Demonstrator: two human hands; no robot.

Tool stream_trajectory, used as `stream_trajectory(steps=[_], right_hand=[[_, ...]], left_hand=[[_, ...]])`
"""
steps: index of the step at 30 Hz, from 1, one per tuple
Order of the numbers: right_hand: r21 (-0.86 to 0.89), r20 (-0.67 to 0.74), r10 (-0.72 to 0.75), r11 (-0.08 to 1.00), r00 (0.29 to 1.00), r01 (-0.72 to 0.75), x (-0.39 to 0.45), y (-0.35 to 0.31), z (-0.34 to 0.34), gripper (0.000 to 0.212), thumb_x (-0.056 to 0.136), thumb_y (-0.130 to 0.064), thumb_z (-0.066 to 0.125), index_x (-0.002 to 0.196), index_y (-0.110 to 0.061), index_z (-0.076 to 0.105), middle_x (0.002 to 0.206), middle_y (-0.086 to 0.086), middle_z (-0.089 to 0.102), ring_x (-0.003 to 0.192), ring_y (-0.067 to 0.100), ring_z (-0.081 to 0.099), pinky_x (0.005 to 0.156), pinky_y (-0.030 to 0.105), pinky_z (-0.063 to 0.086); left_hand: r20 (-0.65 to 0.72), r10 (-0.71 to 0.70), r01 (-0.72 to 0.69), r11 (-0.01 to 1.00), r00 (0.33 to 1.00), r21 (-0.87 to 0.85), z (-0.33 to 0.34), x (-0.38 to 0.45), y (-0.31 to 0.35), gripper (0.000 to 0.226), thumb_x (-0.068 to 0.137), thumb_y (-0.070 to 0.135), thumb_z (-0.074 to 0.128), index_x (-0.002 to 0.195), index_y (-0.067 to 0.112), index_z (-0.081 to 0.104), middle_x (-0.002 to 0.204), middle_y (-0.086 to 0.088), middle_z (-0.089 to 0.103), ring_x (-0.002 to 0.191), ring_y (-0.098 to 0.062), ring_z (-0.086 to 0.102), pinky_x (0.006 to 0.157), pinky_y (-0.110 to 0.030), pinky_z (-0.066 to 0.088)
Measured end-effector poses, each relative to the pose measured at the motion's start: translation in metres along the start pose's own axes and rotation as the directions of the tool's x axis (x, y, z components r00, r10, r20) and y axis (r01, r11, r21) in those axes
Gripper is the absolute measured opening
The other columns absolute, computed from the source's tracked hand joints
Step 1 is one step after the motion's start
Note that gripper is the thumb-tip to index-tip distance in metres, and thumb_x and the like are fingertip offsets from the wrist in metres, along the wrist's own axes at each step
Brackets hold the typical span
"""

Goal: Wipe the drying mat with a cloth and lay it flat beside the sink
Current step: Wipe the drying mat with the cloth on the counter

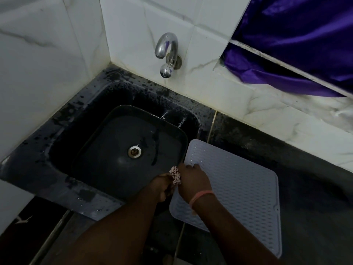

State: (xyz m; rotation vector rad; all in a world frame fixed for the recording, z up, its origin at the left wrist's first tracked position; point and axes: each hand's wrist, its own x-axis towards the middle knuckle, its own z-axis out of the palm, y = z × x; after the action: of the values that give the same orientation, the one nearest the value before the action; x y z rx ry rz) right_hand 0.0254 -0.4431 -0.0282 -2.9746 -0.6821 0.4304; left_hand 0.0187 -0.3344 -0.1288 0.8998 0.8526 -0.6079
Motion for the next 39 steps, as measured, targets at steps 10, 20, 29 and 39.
stream_trajectory(steps=[10,20,29,39], right_hand=[[0.021,-0.009,-0.098,0.995,0.995,0.098,-0.047,-0.012,0.022,0.045,0.081,-0.013,0.063,0.126,-0.011,0.059,0.113,0.012,0.067,0.109,0.034,0.055,0.091,0.041,0.045],[0.093,-0.044,-0.243,0.965,0.969,0.246,-0.104,-0.011,0.038,0.052,0.081,-0.020,0.067,0.130,-0.011,0.053,0.109,0.015,0.066,0.102,0.036,0.056,0.089,0.045,0.048],[0.562,0.029,-0.137,0.821,0.990,0.097,-0.132,0.020,0.038,0.027,0.080,-0.034,0.075,0.101,-0.025,0.061,0.100,0.000,0.068,0.095,0.016,0.061,0.079,0.029,0.050],[0.263,-0.225,0.713,0.700,0.664,-0.664,-0.193,0.095,0.067,0.024,0.090,-0.022,0.049,0.109,-0.007,0.055,0.100,0.015,0.066,0.086,0.034,0.062,0.081,0.042,0.046]], left_hand=[[-0.065,-0.075,0.082,0.990,0.995,0.110,-0.022,-0.033,-0.010,0.024,0.102,0.021,0.050,0.093,0.007,0.068,0.087,-0.009,0.071,0.080,-0.021,0.065,0.062,-0.030,0.057],[-0.144,0.128,-0.095,0.972,0.981,0.215,-0.001,-0.051,-0.013,0.015,0.093,0.019,0.063,0.092,0.005,0.069,0.090,-0.016,0.067,0.075,-0.025,0.058,0.069,-0.032,0.050],[-0.177,0.370,-0.312,0.907,0.912,0.284,-0.004,-0.066,-0.038,0.027,0.081,0.003,0.077,0.105,0.003,0.066,0.090,-0.016,0.071,0.073,-0.026,0.067,0.066,-0.034,0.059],[-0.012,0.284,-0.239,0.828,0.959,0.507,-0.013,-0.071,-0.023,0.016,0.086,-0.005,0.068,0.095,0.006,0.061,0.090,-0.019,0.066,0.077,-0.027,0.061,0.065,-0.032,0.052]])
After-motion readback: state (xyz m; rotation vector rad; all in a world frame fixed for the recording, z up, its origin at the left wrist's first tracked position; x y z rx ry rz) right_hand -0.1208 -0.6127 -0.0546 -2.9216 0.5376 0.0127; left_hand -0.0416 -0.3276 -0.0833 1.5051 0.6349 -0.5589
